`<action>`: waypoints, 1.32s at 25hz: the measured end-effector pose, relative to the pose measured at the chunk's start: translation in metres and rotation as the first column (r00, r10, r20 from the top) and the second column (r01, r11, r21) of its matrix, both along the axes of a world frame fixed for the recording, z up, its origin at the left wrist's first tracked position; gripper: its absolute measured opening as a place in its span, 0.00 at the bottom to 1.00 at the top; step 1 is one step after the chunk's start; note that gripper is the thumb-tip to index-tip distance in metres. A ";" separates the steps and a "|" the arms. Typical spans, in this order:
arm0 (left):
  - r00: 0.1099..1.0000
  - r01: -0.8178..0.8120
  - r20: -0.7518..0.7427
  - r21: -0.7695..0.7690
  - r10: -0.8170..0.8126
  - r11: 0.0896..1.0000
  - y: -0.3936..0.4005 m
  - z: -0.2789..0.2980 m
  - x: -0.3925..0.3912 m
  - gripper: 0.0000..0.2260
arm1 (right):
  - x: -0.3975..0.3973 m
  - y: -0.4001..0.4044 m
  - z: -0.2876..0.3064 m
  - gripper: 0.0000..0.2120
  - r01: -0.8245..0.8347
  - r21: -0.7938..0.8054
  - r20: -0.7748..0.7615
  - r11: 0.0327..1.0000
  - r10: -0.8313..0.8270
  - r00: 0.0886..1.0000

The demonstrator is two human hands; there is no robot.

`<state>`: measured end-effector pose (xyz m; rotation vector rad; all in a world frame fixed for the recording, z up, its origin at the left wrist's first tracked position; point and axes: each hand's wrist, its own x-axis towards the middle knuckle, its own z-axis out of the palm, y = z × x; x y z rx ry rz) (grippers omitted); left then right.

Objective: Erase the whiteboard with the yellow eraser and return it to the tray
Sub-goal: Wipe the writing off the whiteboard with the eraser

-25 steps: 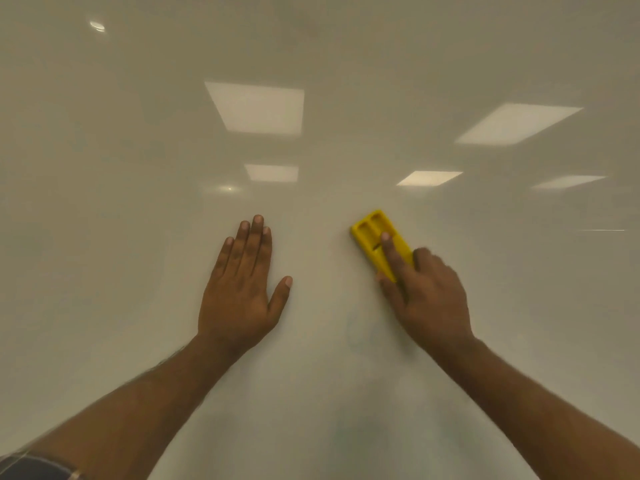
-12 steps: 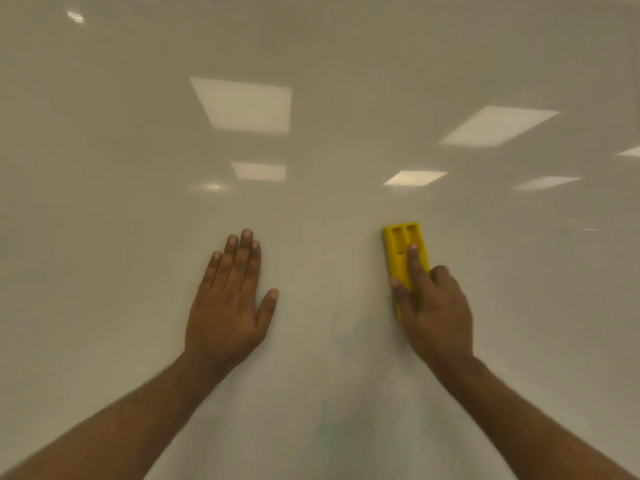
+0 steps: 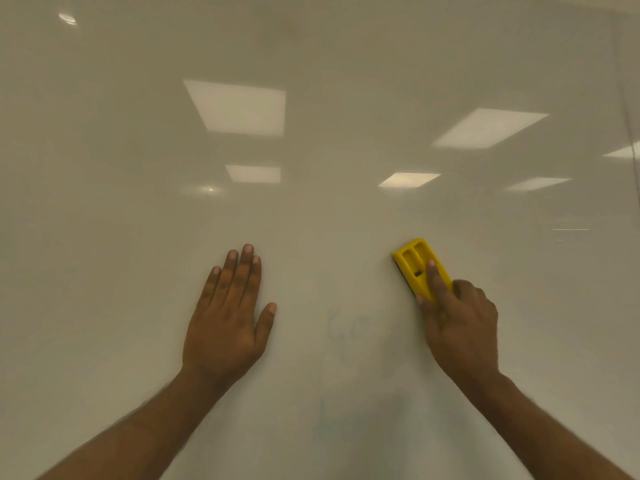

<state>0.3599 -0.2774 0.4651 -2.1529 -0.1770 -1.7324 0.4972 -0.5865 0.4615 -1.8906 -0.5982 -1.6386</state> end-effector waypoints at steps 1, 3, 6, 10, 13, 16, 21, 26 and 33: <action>1.000 0.001 -0.001 -0.007 -0.001 1.000 -0.001 -0.001 0.000 0.32 | -0.005 0.010 0.006 0.27 -0.027 0.046 -0.032 0.999 0.028 0.999; 1.000 0.008 0.006 -0.013 -0.008 1.000 -0.003 -0.006 0.000 0.32 | -0.018 0.030 0.007 0.29 -0.100 0.101 -0.048 0.990 0.106 0.993; 1.000 0.013 0.005 -0.014 -0.013 1.000 -0.003 -0.018 0.002 0.32 | -0.029 0.047 -0.029 0.28 -0.105 -0.113 0.061 0.988 0.113 0.992; 1.000 0.018 -0.002 -0.009 -0.018 1.000 -0.002 -0.027 0.003 0.32 | -0.021 0.018 -0.061 0.26 -0.033 -0.402 0.172 0.915 0.110 0.979; 1.000 0.021 -0.006 -0.017 -0.021 1.000 -0.006 -0.034 0.004 0.32 | -0.010 -0.004 -0.044 0.26 0.006 -0.274 0.165 0.962 0.041 0.985; 1.000 0.021 0.005 -0.031 -0.021 0.999 -0.009 -0.039 0.005 0.32 | -0.011 0.010 -0.011 0.27 -0.075 -0.070 0.083 0.995 0.081 0.993; 1.000 0.028 0.006 -0.006 -0.028 1.000 -0.006 -0.052 0.007 0.31 | -0.027 0.051 -0.034 0.26 -0.159 -0.196 0.165 0.968 0.193 0.967; 0.999 0.038 -0.005 -0.006 -0.038 0.999 -0.007 -0.062 0.006 0.31 | -0.024 0.022 -0.081 0.24 0.019 -0.510 0.279 0.860 0.144 0.949; 0.999 0.040 0.011 -0.037 -0.039 0.999 -0.009 -0.076 0.008 0.30 | -0.025 0.041 -0.016 0.26 -0.042 -0.109 0.105 0.993 0.053 0.993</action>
